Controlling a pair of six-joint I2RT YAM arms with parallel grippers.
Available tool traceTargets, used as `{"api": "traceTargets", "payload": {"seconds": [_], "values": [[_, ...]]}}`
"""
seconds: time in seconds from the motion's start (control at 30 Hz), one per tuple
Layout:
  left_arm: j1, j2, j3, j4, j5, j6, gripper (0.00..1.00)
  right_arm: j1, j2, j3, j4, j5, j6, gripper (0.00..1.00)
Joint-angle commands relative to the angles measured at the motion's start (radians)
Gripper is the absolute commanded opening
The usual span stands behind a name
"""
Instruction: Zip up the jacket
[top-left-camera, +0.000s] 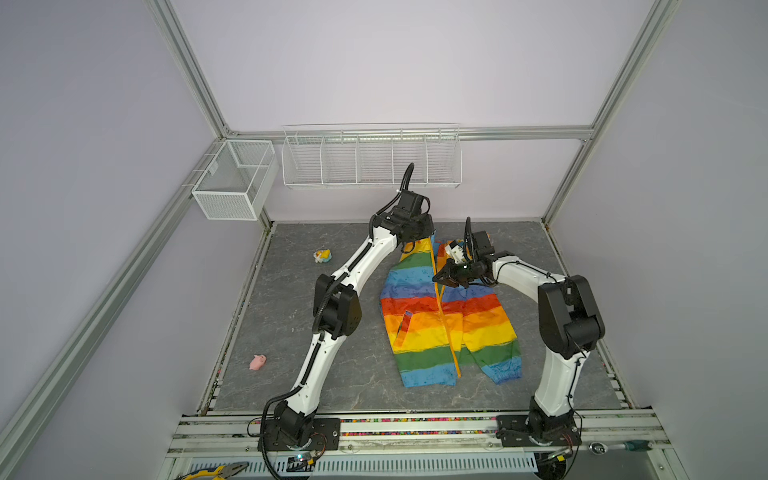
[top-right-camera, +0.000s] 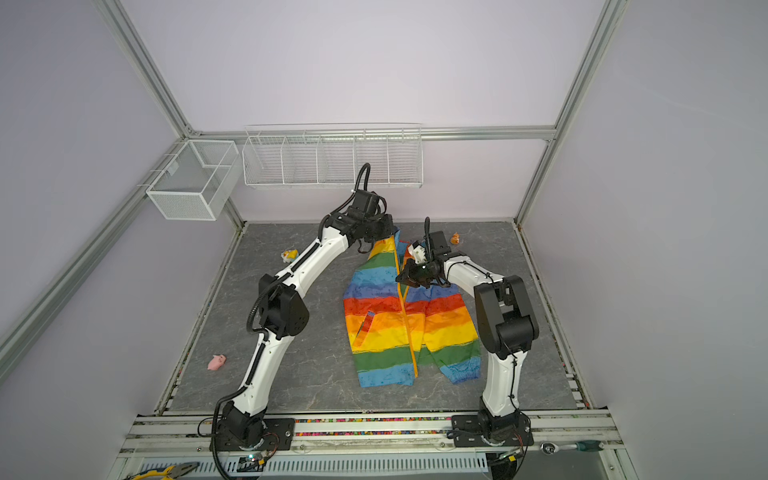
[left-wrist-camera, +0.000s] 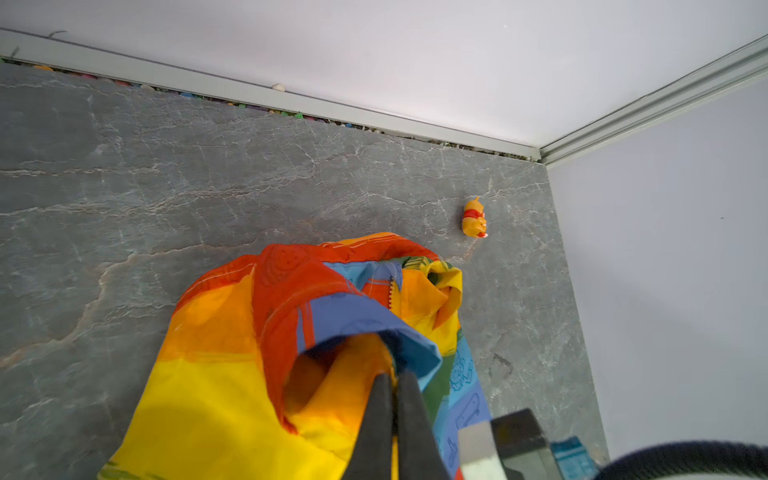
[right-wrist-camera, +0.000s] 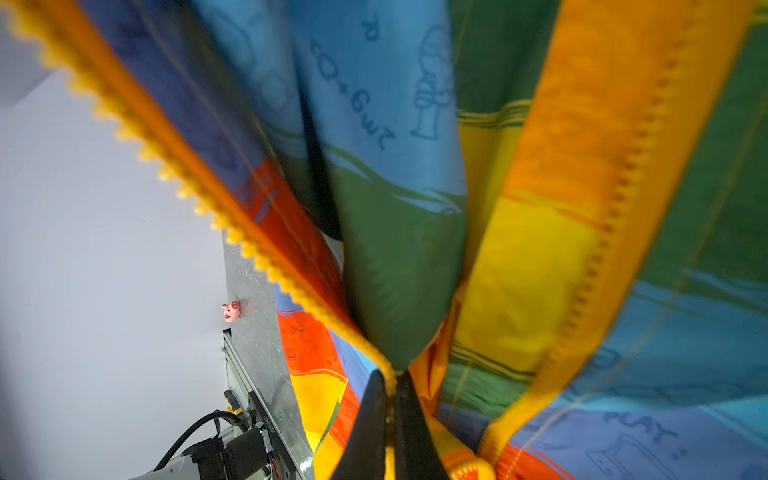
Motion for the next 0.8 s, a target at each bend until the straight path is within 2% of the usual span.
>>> {"api": "traceTargets", "payload": {"seconds": [0.0,0.2,0.43,0.5,0.57,0.6,0.67,0.77], "values": [[0.005,0.043,0.042,0.132,-0.006,-0.043,0.0,-0.007,-0.008,-0.037,-0.022,-0.037,0.012,0.08],[0.004,0.134,0.078,0.247,0.04,-0.125,0.0,-0.004,-0.008,-0.061,-0.005,-0.059,0.026,0.09],[0.003,0.241,0.126,0.297,0.112,-0.186,0.05,-0.006,-0.012,-0.092,-0.008,-0.054,0.026,0.11],[0.003,0.254,0.127,0.312,0.15,-0.194,0.21,-0.01,-0.012,-0.093,-0.016,-0.052,0.025,0.13],[0.003,0.244,0.126,0.302,0.165,-0.178,0.44,-0.02,-0.019,-0.099,-0.019,-0.051,0.028,0.18],[0.001,0.232,0.12,0.294,0.168,-0.165,0.5,-0.025,-0.024,-0.103,-0.018,-0.052,0.03,0.21],[-0.001,0.184,0.08,0.292,0.164,-0.136,0.57,-0.037,-0.044,-0.111,-0.02,-0.05,0.031,0.28],[-0.004,0.088,-0.031,0.3,0.141,-0.109,0.6,-0.045,-0.09,-0.116,-0.051,-0.023,0.016,0.41]]}}
